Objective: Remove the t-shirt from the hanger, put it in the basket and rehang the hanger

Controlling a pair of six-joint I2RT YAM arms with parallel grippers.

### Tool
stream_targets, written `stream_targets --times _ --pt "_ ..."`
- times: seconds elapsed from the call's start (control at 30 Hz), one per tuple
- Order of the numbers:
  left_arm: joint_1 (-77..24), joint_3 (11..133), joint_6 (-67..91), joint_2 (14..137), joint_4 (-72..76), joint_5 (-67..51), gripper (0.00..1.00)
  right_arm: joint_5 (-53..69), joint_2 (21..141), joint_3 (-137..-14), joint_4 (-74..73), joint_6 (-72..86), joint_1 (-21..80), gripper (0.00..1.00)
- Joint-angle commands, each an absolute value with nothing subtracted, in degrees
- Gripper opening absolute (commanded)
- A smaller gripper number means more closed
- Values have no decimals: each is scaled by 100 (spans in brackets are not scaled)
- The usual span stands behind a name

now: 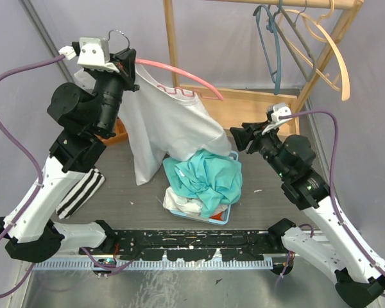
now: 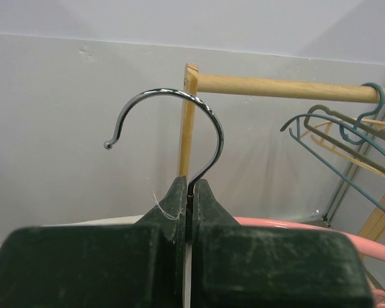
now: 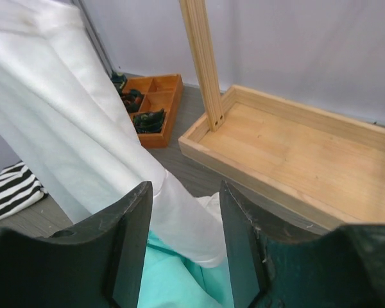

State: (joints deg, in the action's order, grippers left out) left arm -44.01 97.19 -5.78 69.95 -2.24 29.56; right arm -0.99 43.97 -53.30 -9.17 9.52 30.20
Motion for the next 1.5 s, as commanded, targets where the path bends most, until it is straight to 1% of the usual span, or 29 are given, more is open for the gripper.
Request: stream_targets --times 0.0,0.17,0.3,0.33,0.4,0.57,0.73,0.9,1.2,1.47 --pt "-4374 9658 -561 6882 -104 2740 0 57 4069 -5762 -748 716 2997 52" --pt "-4377 9353 -476 6780 -129 2680 0 9 3891 -5977 -839 636 2998 54" --pt "-4376 9141 -344 6757 -211 2421 0 336 3859 -6177 -793 602 2998 54" --pt "-4376 9079 -298 6760 -248 2346 0 466 3866 -6228 -780 591 2999 55" --pt "-4378 8976 -192 6768 -352 2207 0 781 3891 -6328 -749 560 3002 59" --pt "-4378 8678 -104 6805 -459 1709 0 1476 4234 -6667 -818 459 2997 60" --pt "-4386 8691 -31 6895 -765 1158 0 1855 4678 -6821 -704 553 2997 60" --pt "-4393 8762 0 7021 -962 884 0 2167 5077 -6897 -561 723 3007 60" --pt "-4428 8969 21 7431 -1217 818 0 2090 5448 -6970 -366 700 3232 60" --pt "-4545 9153 32 7636 -1245 852 0 1648 5756 -7031 -397 533 3684 60"
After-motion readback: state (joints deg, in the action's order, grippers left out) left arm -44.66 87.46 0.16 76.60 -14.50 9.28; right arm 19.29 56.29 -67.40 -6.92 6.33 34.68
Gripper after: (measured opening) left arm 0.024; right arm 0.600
